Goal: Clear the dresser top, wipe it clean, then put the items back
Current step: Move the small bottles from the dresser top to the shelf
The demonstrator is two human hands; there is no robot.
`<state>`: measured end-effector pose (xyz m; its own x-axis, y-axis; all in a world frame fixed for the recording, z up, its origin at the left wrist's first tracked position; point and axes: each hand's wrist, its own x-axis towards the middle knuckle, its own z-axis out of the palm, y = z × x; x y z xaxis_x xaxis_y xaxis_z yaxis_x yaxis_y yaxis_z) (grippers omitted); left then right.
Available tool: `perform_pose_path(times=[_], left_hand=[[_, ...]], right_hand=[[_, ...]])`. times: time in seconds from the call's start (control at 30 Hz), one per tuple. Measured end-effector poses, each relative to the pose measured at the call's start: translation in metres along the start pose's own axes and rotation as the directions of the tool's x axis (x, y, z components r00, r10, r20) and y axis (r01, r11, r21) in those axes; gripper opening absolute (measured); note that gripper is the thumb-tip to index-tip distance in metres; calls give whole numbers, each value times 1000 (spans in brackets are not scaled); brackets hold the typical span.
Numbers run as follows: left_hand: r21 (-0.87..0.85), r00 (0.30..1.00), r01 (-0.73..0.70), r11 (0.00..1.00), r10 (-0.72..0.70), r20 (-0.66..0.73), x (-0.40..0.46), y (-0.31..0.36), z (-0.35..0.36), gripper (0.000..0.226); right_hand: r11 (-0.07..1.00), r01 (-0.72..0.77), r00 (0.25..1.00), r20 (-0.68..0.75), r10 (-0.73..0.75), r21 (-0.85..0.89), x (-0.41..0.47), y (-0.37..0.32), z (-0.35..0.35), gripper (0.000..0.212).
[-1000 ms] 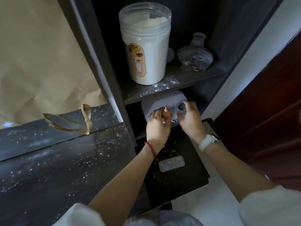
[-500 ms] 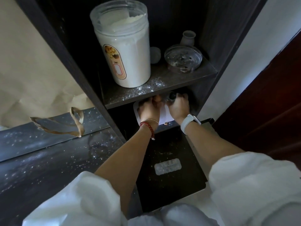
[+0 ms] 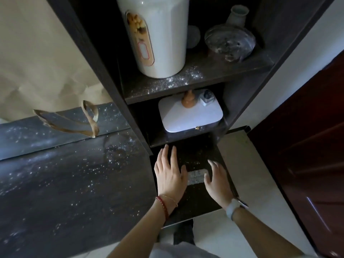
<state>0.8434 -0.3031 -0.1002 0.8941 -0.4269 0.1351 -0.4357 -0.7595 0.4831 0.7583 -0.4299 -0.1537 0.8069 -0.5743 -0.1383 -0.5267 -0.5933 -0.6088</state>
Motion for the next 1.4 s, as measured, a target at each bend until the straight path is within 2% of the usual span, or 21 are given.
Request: perform_pose_path(times=[0.1, 0.2, 0.33, 0.4, 0.57, 0.67, 0.73, 0.83, 0.93, 1.07, 1.2, 1.3, 1.4], left_hand=[[152, 998, -57, 987, 52, 41, 4, -16, 6, 59], [245, 991, -128, 961, 115, 69, 10, -24, 13, 60], [264, 986, -167, 950, 159, 52, 10, -22, 13, 63], [274, 991, -137, 952, 127, 52, 15, -23, 12, 67], [356, 990, -127, 926, 96, 103, 21, -36, 17, 83], [381, 989, -115, 917, 72, 127, 21, -33, 16, 94], [386, 988, -107, 916, 53, 147, 21, -29, 13, 97], [364, 985, -99, 926, 39, 170, 22, -28, 7, 97], [253, 984, -101, 962, 59, 166, 22, -27, -4, 85], [42, 993, -87, 995, 83, 87, 11, -38, -27, 55], [-84, 995, -87, 993, 82, -63, 4, -54, -56, 40], [-117, 983, -80, 990, 59, -173, 18, -59, -80, 37], [-183, 977, -94, 979, 55, -208, 40, -58, -101, 46]], right_hand=[[982, -59, 964, 246, 103, -180, -4, 25, 21, 53], [938, 7, 909, 393, 138, -347, 1, 41, 40, 61], [858, 165, 903, 424, 66, -487, 18, 51, 59, 72], [829, 228, 898, 439, 24, -511, 26, 53, 67, 74], [787, 283, 899, 437, -19, -548, 31, 54, 67, 59], [818, 237, 897, 442, 23, -525, 25, 56, 60, 53], [880, 145, 908, 414, 64, -453, 17, 55, 52, 52], [981, -18, 955, 288, 74, -193, -3, 45, 36, 52], [999, -47, 986, 159, 43, 23, -25, 27, 13, 53], [989, 39, 999, 12, -41, 139, -39, -2, -12, 52], [964, 214, 975, -87, -202, 160, -28, -48, -29, 52], [951, 291, 951, -137, -276, 108, -13, -87, -28, 56], [952, 299, 943, -171, -286, 59, 1, -122, -20, 48]])
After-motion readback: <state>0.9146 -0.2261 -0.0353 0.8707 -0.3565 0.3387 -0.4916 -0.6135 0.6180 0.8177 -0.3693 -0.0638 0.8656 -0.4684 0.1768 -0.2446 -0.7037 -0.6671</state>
